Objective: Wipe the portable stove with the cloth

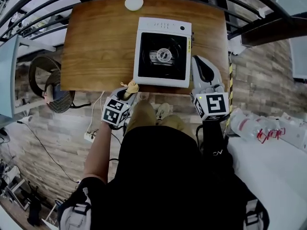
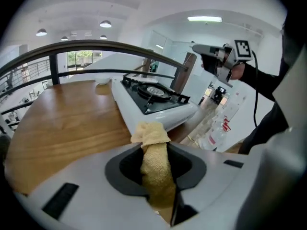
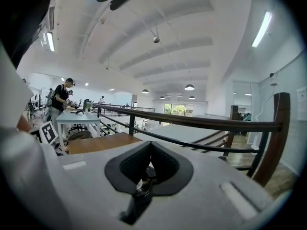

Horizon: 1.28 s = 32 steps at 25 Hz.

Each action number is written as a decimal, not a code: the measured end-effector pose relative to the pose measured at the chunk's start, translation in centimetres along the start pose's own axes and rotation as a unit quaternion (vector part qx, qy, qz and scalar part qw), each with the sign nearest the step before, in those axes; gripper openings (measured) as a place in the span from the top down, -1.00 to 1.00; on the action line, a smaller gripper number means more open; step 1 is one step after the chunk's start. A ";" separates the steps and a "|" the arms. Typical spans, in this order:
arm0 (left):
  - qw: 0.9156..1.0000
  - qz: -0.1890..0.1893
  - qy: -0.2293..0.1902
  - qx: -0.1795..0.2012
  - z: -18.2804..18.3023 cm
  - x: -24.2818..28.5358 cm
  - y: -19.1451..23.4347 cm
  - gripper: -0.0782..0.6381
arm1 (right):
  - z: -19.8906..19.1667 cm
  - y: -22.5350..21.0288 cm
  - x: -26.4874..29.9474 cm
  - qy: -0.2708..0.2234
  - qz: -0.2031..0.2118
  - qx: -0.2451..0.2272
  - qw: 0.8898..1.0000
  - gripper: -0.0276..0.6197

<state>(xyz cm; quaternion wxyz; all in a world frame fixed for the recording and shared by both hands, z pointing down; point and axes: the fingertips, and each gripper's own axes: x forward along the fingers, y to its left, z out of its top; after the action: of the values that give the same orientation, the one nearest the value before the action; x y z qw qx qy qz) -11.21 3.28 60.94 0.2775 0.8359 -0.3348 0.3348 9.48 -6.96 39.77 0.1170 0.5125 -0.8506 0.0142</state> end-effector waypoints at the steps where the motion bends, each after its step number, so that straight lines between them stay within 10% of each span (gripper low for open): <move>1: 1.000 -0.015 -0.009 0.010 0.8 0.0 -0.4 0.52 | 0.1 -0.3 -0.1 0.000 -0.011 -0.001 1.000 0.90; 11: 0.977 -0.109 -0.117 0.141 16.3 -0.2 -5.1 0.52 | 1.3 -4.7 -2.4 0.015 -0.112 0.006 0.994 0.91; 20: 0.960 -0.088 -0.192 0.183 30.2 4.9 -9.4 0.52 | -0.3 -8.2 -0.2 0.005 -0.068 0.045 0.997 0.91; 32: 0.994 0.012 -0.076 0.072 33.7 21.8 -8.0 0.52 | -3.1 -17.3 0.6 0.003 0.009 0.055 0.998 0.90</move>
<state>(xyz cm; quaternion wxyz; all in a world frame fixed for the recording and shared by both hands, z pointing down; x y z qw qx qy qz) 19.34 -23.10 54.32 0.1861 0.8726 -0.3403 0.2968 24.92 -15.23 41.30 0.0912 0.5103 -0.8528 0.0641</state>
